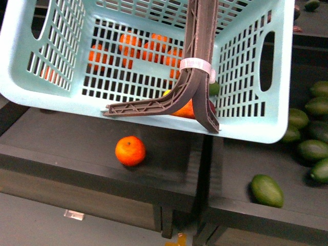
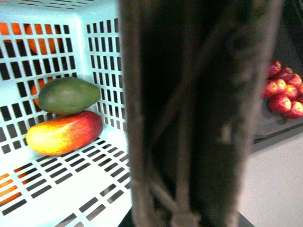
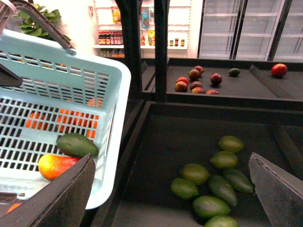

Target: Pick mango and avocado into basket

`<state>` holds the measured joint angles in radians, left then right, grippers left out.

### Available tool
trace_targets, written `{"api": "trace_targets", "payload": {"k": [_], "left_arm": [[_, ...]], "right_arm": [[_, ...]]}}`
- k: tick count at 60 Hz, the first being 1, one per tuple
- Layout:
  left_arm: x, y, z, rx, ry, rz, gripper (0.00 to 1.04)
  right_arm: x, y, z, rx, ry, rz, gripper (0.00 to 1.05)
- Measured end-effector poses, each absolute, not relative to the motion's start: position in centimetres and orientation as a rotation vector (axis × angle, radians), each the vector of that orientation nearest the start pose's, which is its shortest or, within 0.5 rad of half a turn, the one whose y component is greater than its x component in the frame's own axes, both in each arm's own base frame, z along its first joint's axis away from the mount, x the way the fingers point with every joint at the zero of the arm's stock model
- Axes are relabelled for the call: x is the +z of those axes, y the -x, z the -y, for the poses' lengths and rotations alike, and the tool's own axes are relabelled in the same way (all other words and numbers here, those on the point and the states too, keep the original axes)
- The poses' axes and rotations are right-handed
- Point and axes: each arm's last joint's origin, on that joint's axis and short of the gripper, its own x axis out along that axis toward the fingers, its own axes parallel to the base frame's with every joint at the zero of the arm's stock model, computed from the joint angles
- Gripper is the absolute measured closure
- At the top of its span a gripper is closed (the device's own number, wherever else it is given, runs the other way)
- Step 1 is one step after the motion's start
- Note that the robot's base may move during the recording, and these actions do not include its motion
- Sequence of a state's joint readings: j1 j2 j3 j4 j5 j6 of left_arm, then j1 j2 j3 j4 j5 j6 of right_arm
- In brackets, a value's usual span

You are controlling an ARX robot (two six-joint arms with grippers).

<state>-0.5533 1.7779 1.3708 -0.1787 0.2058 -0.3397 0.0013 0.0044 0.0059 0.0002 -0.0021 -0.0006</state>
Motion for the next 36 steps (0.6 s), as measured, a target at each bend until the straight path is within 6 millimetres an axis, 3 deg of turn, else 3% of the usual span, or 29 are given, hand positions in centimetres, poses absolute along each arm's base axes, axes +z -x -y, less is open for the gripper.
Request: {"api": "trace_targets", "payload": {"k": [36], "left_arm": [[26.67, -33.89, 21.83, -0.643, 0.210, -0.712, 1.00]], "right_arm": [[16.48, -9.76, -0.02, 0.004, 0.001, -0.001, 0.08]]}}
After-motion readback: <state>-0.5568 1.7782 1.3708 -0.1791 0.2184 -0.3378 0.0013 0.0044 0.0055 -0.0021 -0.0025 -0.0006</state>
